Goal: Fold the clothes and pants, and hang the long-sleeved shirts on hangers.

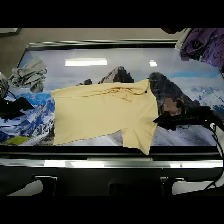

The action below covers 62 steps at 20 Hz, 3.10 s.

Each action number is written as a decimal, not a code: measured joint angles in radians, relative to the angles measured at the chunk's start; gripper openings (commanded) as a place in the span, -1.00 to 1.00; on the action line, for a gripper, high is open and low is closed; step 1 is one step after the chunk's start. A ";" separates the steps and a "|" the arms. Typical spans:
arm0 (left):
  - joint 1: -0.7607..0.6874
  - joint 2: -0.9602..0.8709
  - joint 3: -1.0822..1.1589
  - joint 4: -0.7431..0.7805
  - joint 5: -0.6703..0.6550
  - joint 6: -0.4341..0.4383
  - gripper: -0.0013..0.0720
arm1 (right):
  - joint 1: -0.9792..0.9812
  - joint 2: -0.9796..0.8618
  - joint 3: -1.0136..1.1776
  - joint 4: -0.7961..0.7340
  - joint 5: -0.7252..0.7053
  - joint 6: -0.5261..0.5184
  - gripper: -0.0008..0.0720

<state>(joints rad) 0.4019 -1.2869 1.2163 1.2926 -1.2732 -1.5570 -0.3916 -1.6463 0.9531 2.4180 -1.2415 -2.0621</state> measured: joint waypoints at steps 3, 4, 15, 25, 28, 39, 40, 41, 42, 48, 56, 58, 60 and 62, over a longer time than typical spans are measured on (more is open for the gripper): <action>0.027 0.014 -0.044 -0.028 -0.026 -0.009 0.69 | 0.017 -0.014 -0.005 0.005 0.032 -0.016 -0.91; 0.051 0.026 -0.082 -0.051 -0.030 0.009 0.69 | 0.021 -0.014 -0.005 0.006 0.038 -0.020 -0.91; 0.210 0.128 -0.642 -0.336 0.055 0.238 0.68 | 0.027 0.066 -0.007 -0.005 0.047 -0.006 -0.91; 0.109 0.097 -0.716 -0.454 0.102 0.275 0.14 | 0.027 0.077 -0.007 0.004 0.003 0.011 -0.91; 0.074 0.061 -0.719 -0.448 0.128 0.298 -0.92 | 0.027 0.077 -0.007 0.004 -0.014 0.011 -0.91; -0.045 0.040 -0.031 -0.464 0.108 0.234 -0.93 | 0.230 0.259 0.394 -0.147 0.068 0.120 -0.91; -0.057 0.041 0.103 -0.422 0.106 0.209 -0.93 | 0.251 0.284 0.493 -0.190 0.070 0.148 -0.91; -0.067 0.043 0.222 -0.380 0.104 0.186 -0.93 | 0.264 0.312 0.589 -0.225 0.071 0.175 -0.91; -0.074 0.047 0.338 -0.338 0.098 0.164 -0.93 | 0.273 0.341 0.676 -0.259 0.066 0.201 -0.91; -0.095 0.195 0.753 -0.126 0.024 0.053 -0.93 | 0.293 0.620 1.013 -0.447 -0.010 0.323 -0.91; -0.098 0.397 0.732 0.045 -0.108 -0.036 -0.93 | 0.295 0.812 1.073 -0.581 -0.075 0.521 -0.91; -0.098 0.389 0.659 0.045 -0.116 -0.037 -0.93 | 0.296 0.755 1.076 -0.586 -0.101 0.568 -0.91; -0.105 0.351 0.559 0.034 -0.114 -0.021 -0.93 | 0.296 0.650 1.075 -0.591 -0.153 0.603 -0.91; -0.128 0.289 0.439 0.029 -0.072 0.006 -0.93 | 0.296 0.512 1.074 -0.589 -0.204 0.624 -0.91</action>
<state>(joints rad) 0.2741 -0.9977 1.6558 1.3212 -1.3457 -1.5505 -0.0956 -1.1343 2.0274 1.8290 -1.4456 -1.4376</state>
